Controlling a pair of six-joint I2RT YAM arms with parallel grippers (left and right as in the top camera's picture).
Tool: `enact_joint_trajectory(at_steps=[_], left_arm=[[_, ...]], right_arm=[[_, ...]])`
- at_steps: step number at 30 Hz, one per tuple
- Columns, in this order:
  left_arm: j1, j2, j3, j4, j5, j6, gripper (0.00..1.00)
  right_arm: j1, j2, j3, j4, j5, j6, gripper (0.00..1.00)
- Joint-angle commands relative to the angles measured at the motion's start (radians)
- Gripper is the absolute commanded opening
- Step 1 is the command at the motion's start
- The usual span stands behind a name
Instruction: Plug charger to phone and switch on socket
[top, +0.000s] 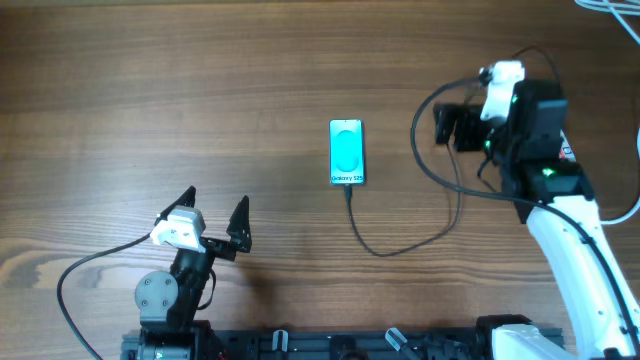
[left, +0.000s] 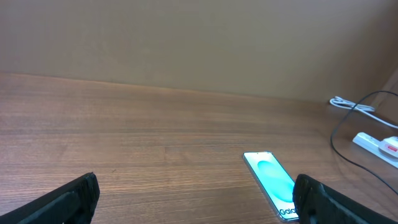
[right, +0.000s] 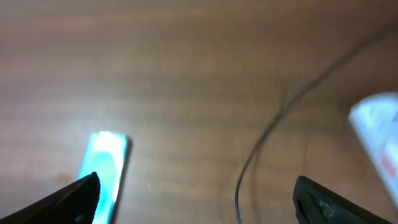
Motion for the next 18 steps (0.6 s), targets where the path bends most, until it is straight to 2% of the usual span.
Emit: enact_joint_trajectory(at_steps=[1,8,13,18], left_arm=[[-0.003,-0.011,-0.001,-0.009,0.009,0.020,1.00],[-0.003,-0.011,-0.001,-0.009,0.009,0.020,1.00],[-0.003,-0.011,-0.001,-0.009,0.009,0.020,1.00],[-0.003,-0.011,-0.001,-0.009,0.009,0.020,1.00]], right_arm=[[0.005,-0.014,-0.056,-0.051,-0.009,-0.007,1.00],[0.023,-0.055,-0.056,-0.085,-0.009,-0.007,1.00],[0.129,-0.156,-0.056,-0.085,-0.009,-0.007,1.00],[0.158,-0.224,-0.056,-0.084,0.074,-0.085,1.00]])
